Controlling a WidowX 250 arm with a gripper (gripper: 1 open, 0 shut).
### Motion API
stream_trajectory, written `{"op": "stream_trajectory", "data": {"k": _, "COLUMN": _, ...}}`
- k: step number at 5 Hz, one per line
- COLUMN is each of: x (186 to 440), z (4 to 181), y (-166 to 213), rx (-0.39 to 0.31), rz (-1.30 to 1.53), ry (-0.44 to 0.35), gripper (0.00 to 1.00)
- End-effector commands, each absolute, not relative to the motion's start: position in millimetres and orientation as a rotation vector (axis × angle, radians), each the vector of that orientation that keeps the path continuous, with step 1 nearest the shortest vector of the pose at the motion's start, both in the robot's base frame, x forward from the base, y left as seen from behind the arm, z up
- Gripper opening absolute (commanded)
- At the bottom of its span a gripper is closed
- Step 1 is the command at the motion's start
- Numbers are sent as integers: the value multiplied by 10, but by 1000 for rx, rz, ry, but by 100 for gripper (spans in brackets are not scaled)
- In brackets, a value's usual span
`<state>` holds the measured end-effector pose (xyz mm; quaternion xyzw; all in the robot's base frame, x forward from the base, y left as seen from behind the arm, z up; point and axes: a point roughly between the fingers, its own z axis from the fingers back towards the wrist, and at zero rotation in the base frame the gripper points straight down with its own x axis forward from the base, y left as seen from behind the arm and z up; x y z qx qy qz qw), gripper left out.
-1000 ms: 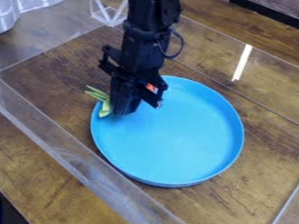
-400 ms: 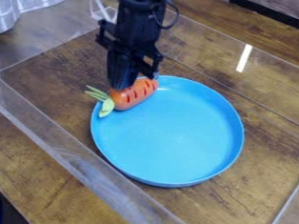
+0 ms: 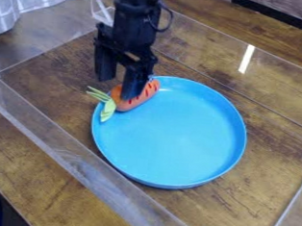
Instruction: Remove the carrot from inside the blue tray and put it on the table
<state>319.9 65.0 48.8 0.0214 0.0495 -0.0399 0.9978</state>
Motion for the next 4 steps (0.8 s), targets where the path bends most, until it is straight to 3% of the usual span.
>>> {"op": "stream_trajectory", "data": {"k": 1, "x": 3286, "z": 523, "y": 682, "rx": 47, "rz": -98, "ry": 42, "gripper": 100}}
{"op": "stream_trajectory", "data": {"k": 2, "x": 3304, "z": 477, "y": 697, "rx": 51, "rz": -103, "ry": 47, "gripper": 0}}
{"op": "stream_trajectory", "data": {"k": 4, "x": 3277, "z": 549, "y": 774, "rx": 70, "rz": -110, "ry": 52, "gripper": 0}}
